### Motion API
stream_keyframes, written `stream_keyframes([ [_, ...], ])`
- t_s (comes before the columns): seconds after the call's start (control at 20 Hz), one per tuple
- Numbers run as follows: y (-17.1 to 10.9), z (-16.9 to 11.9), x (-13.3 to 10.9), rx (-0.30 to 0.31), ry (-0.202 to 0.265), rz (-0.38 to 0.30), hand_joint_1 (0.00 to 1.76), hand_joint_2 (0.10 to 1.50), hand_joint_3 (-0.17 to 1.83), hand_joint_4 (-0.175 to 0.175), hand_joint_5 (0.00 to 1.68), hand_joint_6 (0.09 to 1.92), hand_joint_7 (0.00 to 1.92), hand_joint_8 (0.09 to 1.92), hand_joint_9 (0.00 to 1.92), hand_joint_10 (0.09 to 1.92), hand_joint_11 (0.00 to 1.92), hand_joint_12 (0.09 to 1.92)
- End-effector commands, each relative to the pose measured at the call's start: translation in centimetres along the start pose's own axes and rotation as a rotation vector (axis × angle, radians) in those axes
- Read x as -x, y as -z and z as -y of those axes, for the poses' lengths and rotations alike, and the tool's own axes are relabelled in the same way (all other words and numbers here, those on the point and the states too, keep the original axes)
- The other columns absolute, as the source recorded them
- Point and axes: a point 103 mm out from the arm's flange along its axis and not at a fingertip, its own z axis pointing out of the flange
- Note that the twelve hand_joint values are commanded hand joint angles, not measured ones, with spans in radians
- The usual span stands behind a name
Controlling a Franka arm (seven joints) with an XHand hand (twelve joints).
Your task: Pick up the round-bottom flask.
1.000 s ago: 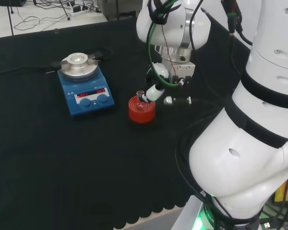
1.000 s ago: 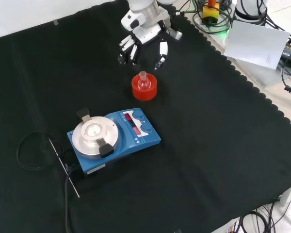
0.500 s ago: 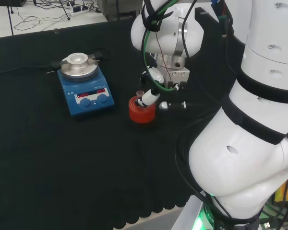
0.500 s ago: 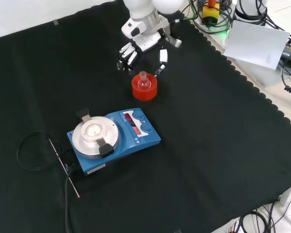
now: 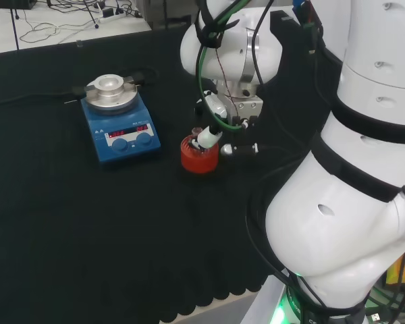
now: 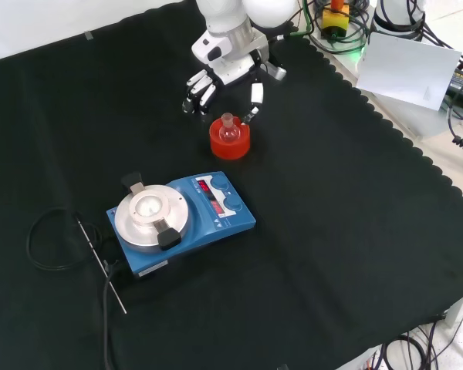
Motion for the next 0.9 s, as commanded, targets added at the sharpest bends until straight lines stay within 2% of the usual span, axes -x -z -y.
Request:
stream_keyframes([
  [0.05,-0.22,-0.26,0.17,0.005,0.0,0.006,0.97,0.54,0.7,-0.074,0.57,0.85,0.02,0.63,0.3,0.76,0.07,1.44],
  [0.25,-0.19,-0.27,0.38,0.011,0.001,0.001,0.98,0.54,0.7,-0.074,0.6,0.85,0.04,0.65,0.33,0.75,0.08,1.43],
  [0.5,-0.19,-0.33,0.51,0.012,0.001,0.002,0.98,0.55,0.7,-0.079,0.72,0.86,0.15,0.7,0.41,0.75,0.12,1.41],
  [0.9,-0.29,-0.77,0.46,0.007,-0.003,0.008,0.98,0.56,0.7,-0.081,0.76,0.85,0.17,0.71,0.44,0.73,0.13,1.41],
])
